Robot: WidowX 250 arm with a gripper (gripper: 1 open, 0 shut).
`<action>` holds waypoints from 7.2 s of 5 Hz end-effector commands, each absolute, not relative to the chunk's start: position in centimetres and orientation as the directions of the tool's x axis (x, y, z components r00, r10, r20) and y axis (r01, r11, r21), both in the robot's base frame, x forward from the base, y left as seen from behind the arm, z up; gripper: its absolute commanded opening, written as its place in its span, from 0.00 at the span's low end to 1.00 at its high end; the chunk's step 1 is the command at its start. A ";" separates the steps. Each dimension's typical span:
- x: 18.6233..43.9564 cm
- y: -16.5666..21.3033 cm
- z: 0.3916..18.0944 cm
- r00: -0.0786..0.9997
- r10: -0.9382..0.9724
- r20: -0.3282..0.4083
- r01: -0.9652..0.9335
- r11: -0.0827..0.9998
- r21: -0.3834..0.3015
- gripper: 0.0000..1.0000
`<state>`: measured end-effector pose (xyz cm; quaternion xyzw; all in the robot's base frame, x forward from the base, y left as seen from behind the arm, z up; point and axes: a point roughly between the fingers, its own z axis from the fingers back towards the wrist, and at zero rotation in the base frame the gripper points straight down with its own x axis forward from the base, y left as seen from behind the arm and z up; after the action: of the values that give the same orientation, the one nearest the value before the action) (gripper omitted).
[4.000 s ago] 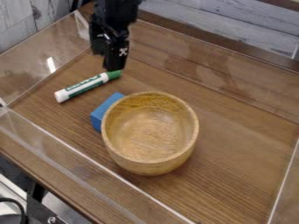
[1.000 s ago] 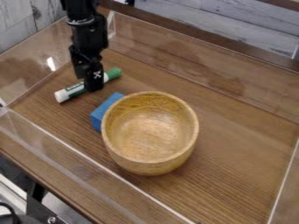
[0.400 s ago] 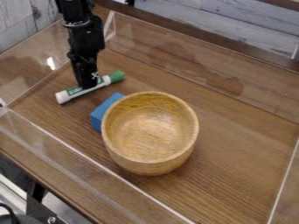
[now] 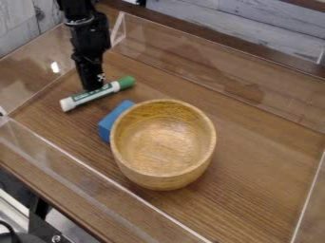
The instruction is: Put the green marker in the brown bowl
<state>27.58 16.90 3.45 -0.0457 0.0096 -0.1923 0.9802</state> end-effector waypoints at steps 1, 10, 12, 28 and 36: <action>28.0 17.5 4.8 0.929 -0.368 0.037 0.370 0.928 -0.054 1.00; 27.9 17.7 5.4 0.946 -0.307 0.103 0.316 0.946 -0.079 0.00; 27.8 17.7 5.1 0.948 -0.298 0.109 0.308 0.947 -0.090 0.00; 29.0 16.8 5.4 0.934 -0.348 0.080 0.357 0.918 -0.173 0.00; 26.4 6.6 11.5 0.933 -0.338 0.125 0.358 0.912 -0.201 0.00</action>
<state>25.91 6.51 10.08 -0.1260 -0.0179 -0.1745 0.9764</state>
